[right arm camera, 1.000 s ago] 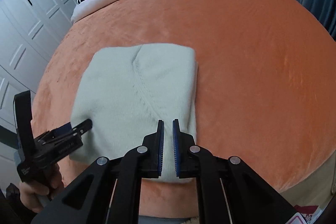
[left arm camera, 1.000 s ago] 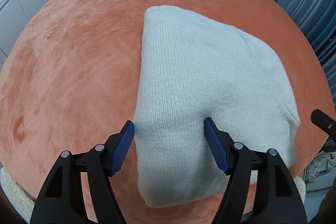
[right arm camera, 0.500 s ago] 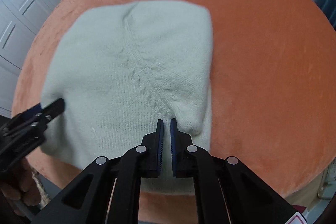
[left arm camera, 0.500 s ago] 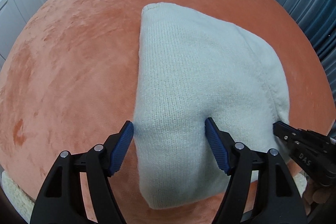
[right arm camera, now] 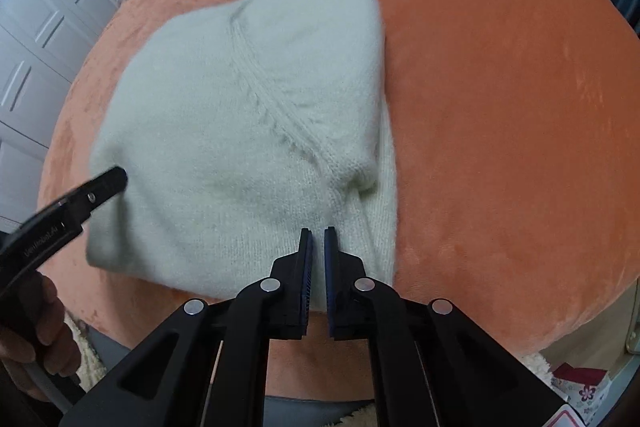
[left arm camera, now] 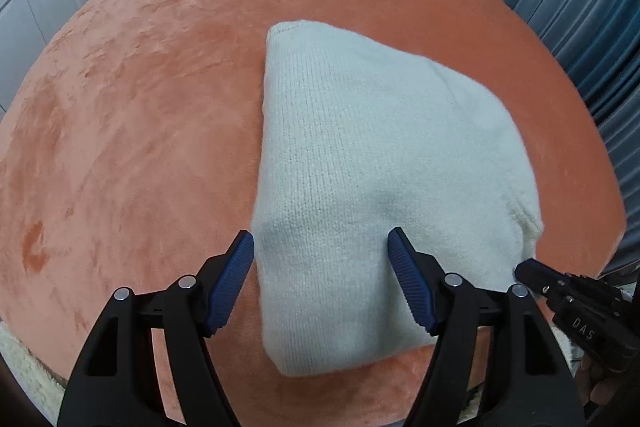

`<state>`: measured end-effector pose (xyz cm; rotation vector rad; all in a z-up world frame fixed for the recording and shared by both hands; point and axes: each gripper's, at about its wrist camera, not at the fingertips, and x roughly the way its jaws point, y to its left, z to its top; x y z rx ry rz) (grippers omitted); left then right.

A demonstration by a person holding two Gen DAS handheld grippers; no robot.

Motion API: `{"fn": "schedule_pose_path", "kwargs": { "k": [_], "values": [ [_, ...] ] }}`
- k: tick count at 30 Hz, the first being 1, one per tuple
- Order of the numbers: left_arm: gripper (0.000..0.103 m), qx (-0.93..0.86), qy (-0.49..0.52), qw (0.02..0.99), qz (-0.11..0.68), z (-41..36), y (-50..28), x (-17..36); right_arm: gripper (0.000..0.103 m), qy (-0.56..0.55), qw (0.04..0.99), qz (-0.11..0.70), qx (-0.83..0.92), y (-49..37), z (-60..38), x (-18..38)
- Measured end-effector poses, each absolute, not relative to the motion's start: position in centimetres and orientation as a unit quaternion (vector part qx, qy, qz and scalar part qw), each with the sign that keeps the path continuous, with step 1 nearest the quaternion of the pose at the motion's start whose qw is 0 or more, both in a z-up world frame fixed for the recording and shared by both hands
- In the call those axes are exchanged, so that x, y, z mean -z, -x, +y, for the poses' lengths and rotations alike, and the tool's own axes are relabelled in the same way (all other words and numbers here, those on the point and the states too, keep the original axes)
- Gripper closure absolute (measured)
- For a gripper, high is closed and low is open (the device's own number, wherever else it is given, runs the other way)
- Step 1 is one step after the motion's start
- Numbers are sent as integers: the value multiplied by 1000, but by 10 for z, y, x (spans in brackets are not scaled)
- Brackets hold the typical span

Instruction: Fold small clothes

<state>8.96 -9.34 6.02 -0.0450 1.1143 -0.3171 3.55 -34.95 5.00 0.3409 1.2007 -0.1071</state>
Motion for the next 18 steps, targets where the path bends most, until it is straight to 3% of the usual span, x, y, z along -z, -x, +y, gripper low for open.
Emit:
{"fn": "schedule_pose_path", "kwargs": {
  "k": [1,2,4,5,7,8,9,10,13,15,18],
  "values": [
    [29,154,45,840,518,-86,-91,-69,79,-163,828,535,45,-35,-352,-67],
    [25,154,60,844,510,-83,-94,-75,59,-162,839,517,45,-38,-356,-80],
    [22,149,69,848,504,-82,-107,-81,46,-155,852,497,52,-52,-365,-91],
    [22,140,66,848,507,-83,-116,-80,46,-154,853,496,55,-60,-370,-86],
    [23,134,68,844,515,-85,-129,-76,48,-170,827,532,61,-89,-380,-52],
    [23,131,71,842,518,-85,-132,-76,61,-181,810,555,60,-100,-380,-31],
    [23,131,73,843,517,-83,-133,-78,66,-196,801,564,46,-109,-374,-19],
    [23,134,72,846,511,-83,-132,-82,89,-193,809,553,42,-111,-371,-27],
    [23,139,50,857,493,-82,-122,-90,90,-206,855,476,9,-98,-372,-83],
    [23,145,36,854,498,-88,-118,-83,90,-229,862,453,8,-88,-379,-91],
    [21,147,31,832,534,-97,-118,-55,86,-203,814,543,45,-100,-383,-17]
  ]
}}
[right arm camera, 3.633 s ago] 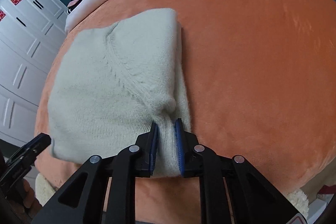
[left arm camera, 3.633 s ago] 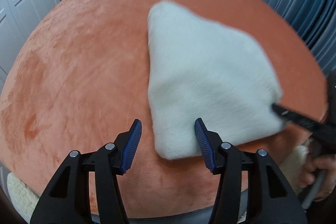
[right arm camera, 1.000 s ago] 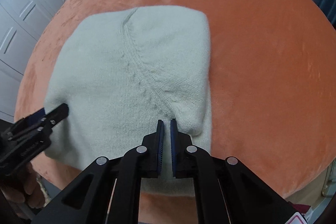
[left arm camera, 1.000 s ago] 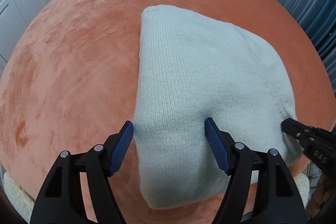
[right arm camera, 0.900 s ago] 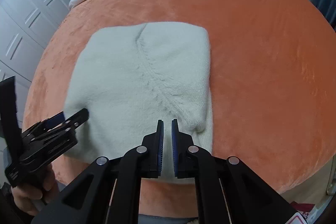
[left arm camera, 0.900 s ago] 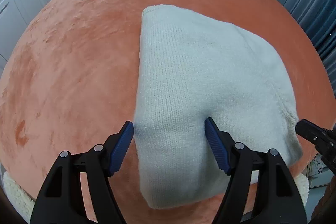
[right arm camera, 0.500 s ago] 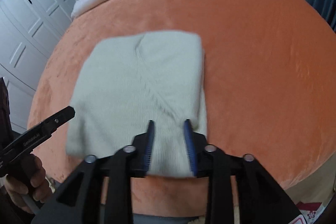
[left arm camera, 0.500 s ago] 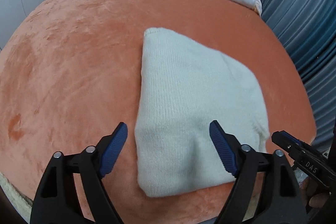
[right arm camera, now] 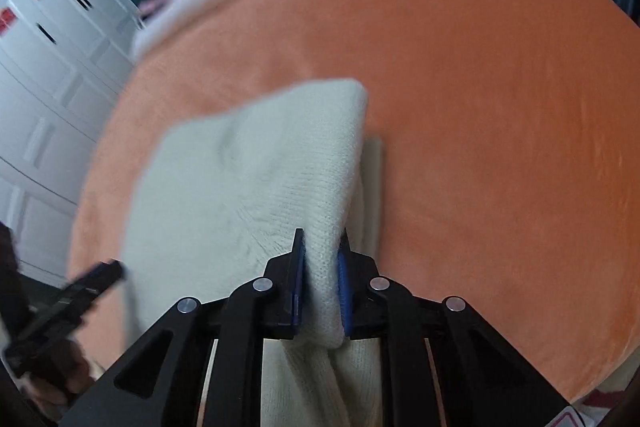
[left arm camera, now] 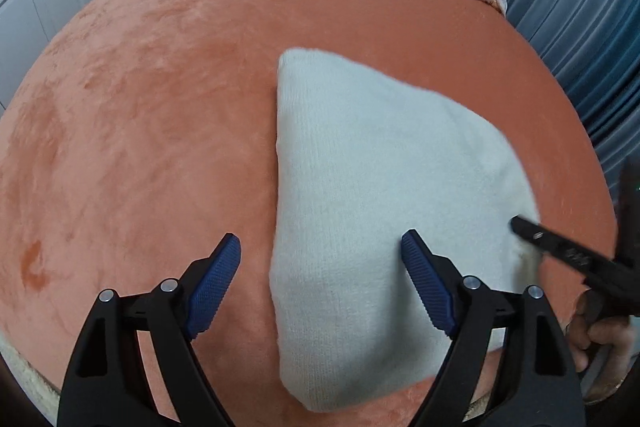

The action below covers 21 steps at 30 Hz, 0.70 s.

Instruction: Fold small clothes

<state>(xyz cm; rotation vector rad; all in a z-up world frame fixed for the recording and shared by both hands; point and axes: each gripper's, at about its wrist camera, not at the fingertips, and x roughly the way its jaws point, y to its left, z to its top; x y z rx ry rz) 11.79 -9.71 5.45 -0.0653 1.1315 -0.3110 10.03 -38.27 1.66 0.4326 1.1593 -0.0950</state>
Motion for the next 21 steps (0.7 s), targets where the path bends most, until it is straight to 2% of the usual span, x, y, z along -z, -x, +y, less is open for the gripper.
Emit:
{"fn": "schedule_pose_path", "kwargs": {
  "k": [1,3,5,6,7,8,13,21],
  "values": [
    [21,152,41,827,540,-98,-117,-47,85,-211,812,543,42,-100,-382,3],
    [20,150,48,829,537,-96,-113,-44,82,-246,816,522,34,-91,-390,-11],
    [20,160,65,825,539,-91,-111,-48,73,-257,826,499,45,-81,-392,-33],
    [18,167,79,821,540,-89,-111,-48,65,-256,833,489,46,-75,-390,-41],
    [16,173,94,818,541,-85,-111,-48,48,-257,835,483,46,-69,-390,-48],
    [14,179,111,815,540,-82,-110,-49,40,-260,836,480,47,-66,-389,-46],
    [12,169,116,810,550,-85,-111,-42,39,-283,807,518,37,-64,-387,-10],
    [12,163,33,829,534,-113,-108,-45,36,-365,784,502,-3,-70,-384,11]
  ]
}}
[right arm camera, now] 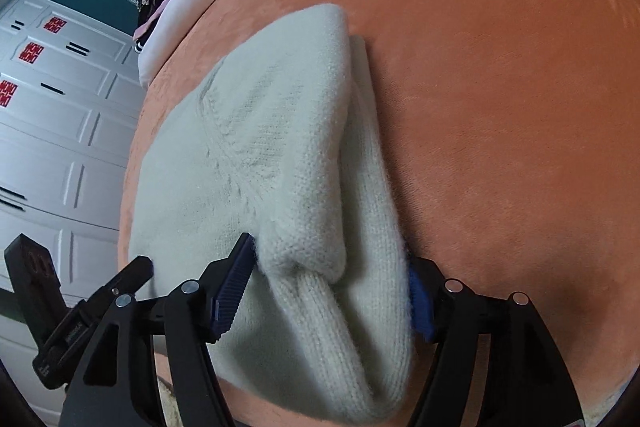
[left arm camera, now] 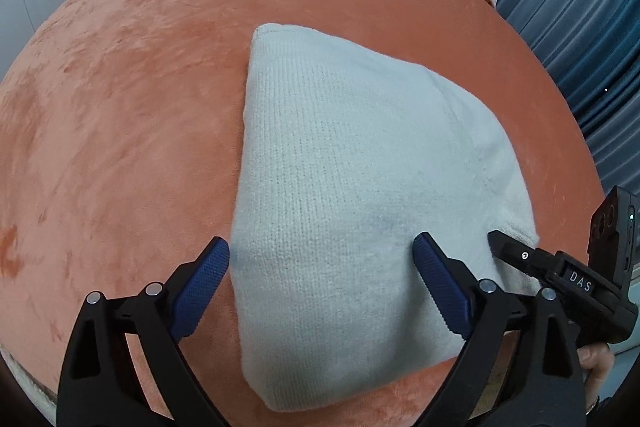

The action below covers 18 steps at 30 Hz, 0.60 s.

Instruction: Fold small clothes

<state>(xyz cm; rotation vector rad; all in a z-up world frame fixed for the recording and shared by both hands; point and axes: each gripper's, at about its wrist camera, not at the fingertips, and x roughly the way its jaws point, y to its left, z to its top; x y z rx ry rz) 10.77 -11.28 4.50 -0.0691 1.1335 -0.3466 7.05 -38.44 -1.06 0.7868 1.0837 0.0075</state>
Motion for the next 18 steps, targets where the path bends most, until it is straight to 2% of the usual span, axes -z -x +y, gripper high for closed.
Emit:
{"fn": "schedule_pose_path", "kwargs": {
  "k": [12,18],
  "values": [
    [5,155,30,826,541,-118,-119,-31,27,-359,787,501,-15,-86,-385,18],
    [5,191,119,786,576,-104,-137,-5,24,-351,790,502,-23,-96,-384,20]
  ]
}}
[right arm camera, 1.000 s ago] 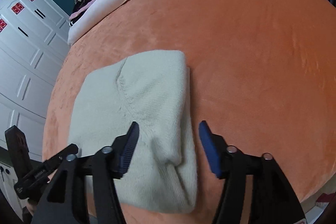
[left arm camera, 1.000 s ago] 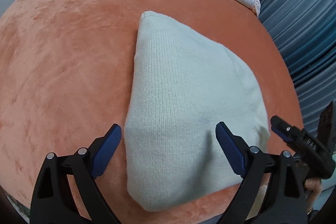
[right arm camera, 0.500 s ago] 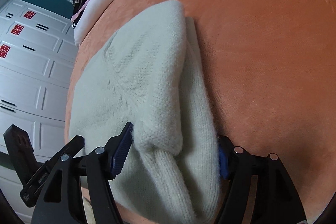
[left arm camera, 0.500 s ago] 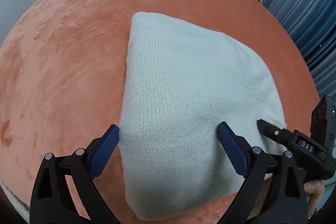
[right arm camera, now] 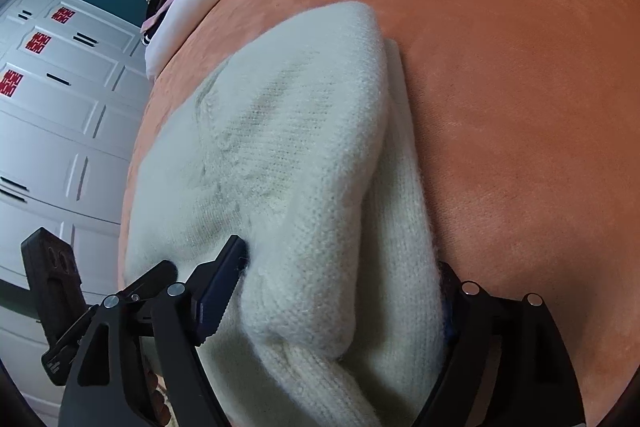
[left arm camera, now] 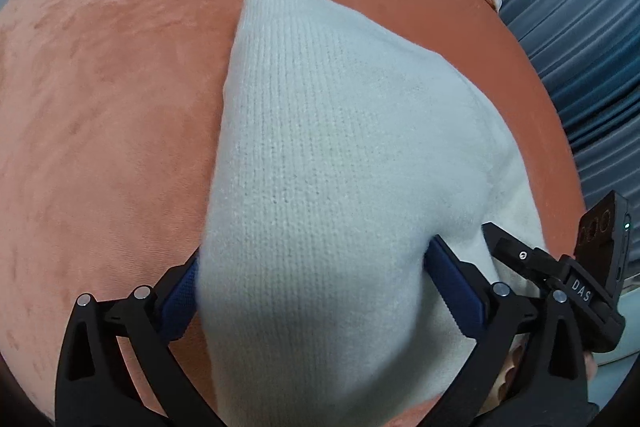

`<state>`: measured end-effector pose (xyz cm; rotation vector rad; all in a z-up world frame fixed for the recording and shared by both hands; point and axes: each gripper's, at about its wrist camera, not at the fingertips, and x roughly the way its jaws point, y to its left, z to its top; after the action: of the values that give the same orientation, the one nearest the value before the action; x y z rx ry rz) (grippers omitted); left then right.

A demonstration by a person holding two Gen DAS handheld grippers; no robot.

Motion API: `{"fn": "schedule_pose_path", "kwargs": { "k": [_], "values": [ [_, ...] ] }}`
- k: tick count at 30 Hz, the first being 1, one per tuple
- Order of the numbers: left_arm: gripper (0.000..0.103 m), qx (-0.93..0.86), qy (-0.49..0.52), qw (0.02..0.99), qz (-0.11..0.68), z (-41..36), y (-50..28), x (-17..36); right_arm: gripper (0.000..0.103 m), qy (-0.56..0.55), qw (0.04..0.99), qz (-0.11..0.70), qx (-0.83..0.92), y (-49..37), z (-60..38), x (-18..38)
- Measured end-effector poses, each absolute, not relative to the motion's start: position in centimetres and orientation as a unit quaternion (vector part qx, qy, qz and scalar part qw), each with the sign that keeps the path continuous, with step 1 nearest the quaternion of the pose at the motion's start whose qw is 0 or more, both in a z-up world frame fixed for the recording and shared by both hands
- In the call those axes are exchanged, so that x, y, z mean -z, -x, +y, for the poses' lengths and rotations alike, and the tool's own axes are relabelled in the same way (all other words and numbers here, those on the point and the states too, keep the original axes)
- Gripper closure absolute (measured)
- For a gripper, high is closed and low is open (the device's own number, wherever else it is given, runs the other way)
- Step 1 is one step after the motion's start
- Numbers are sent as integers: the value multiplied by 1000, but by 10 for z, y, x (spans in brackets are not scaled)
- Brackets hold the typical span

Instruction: Fold small clothes

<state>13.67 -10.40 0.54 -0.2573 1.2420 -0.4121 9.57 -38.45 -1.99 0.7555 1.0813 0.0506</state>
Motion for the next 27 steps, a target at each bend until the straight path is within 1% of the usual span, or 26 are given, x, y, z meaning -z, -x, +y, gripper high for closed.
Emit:
{"fn": "schedule_pose_path", "kwargs": {
  "k": [1,3,5,6,7,8,9,10,13,16,20,24,27],
  "values": [
    [5,200,147,771,587,-100,-141,1,24,-352,789,502,-24,-98,-385,20],
    [5,209,168,759,593,-95,-144,5,31,-352,791,500,-24,-100,-385,20],
    [11,213,142,769,586,-100,-141,-3,61,-356,794,492,-31,-102,-386,14],
    [19,213,133,774,581,-102,-138,-8,65,-366,793,486,-31,-100,-389,11],
    [29,214,127,778,577,-103,-135,-15,70,-376,794,477,-37,-97,-392,4],
    [33,220,124,780,573,-104,-132,-22,71,-380,798,465,-43,-94,-393,-4],
    [40,229,120,780,570,-105,-129,-29,72,-380,806,451,-50,-88,-393,-16],
    [43,239,117,778,569,-108,-125,-37,72,-377,813,442,-52,-84,-392,-27],
    [45,259,111,772,570,-118,-115,-55,72,-363,829,424,-34,-61,-393,-56],
    [46,285,90,773,560,-140,-96,-77,72,-374,831,412,-2,-26,-404,-79],
    [46,337,78,775,529,-165,-65,-118,71,-357,858,368,32,28,-408,-131],
    [46,392,82,787,469,-174,-43,-181,71,-327,895,300,55,71,-407,-201],
    [46,422,80,810,399,-170,-33,-243,71,-302,922,234,56,95,-399,-258]
  ]
}}
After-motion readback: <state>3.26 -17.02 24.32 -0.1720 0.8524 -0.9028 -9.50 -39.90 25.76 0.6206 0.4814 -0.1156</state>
